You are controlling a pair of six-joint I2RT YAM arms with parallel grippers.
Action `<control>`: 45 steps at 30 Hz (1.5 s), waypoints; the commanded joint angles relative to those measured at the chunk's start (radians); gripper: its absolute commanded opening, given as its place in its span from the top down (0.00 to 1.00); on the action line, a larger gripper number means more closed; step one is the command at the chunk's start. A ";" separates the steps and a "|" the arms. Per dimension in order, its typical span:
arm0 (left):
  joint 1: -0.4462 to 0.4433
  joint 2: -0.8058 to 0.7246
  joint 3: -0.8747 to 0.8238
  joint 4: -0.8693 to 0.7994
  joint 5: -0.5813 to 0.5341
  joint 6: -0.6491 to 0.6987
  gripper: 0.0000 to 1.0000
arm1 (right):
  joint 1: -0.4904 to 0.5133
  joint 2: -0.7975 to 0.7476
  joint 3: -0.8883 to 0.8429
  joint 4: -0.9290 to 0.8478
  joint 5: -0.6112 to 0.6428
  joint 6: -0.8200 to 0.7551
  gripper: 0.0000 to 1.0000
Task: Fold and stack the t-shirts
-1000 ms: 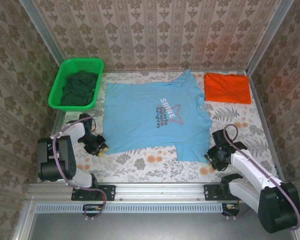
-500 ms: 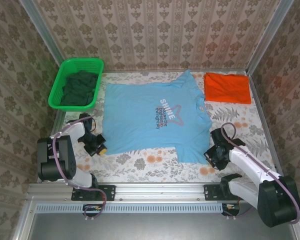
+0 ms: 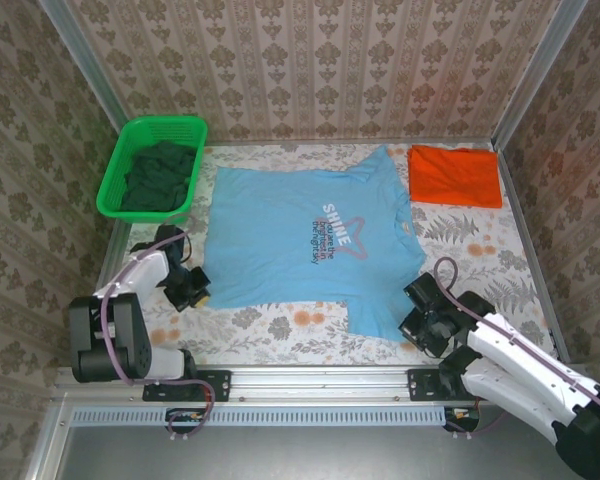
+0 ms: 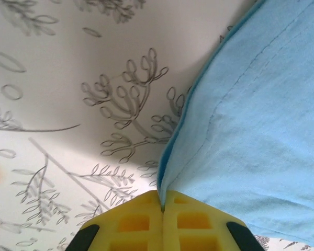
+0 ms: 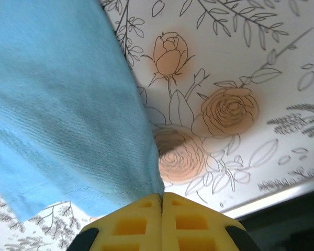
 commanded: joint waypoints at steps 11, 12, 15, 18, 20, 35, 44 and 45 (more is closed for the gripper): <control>0.007 -0.037 -0.007 -0.065 0.015 -0.057 1.00 | 0.009 0.013 0.096 -0.117 0.060 -0.011 1.00; 0.011 -0.038 0.011 -0.069 0.021 -0.054 1.00 | 0.007 0.045 0.120 -0.095 0.067 -0.032 1.00; 0.017 -0.019 0.085 -0.085 0.025 -0.042 1.00 | -0.006 0.157 0.217 -0.025 0.082 -0.100 1.00; 0.017 0.013 0.162 -0.091 0.026 -0.039 1.00 | -0.051 0.286 0.326 0.039 0.096 -0.195 1.00; 0.017 0.045 0.210 -0.086 0.031 -0.053 1.00 | -0.102 0.355 0.393 0.086 0.092 -0.251 1.00; 0.012 0.362 0.585 -0.064 0.058 -0.116 1.00 | -0.323 0.973 0.932 0.228 0.052 -0.542 1.00; 0.014 0.490 0.649 -0.063 0.067 -0.126 0.95 | -0.337 1.324 1.323 0.106 0.058 -0.636 1.00; 0.014 0.496 0.651 -0.062 0.061 -0.127 0.93 | -0.340 1.354 1.360 0.094 0.060 -0.641 1.00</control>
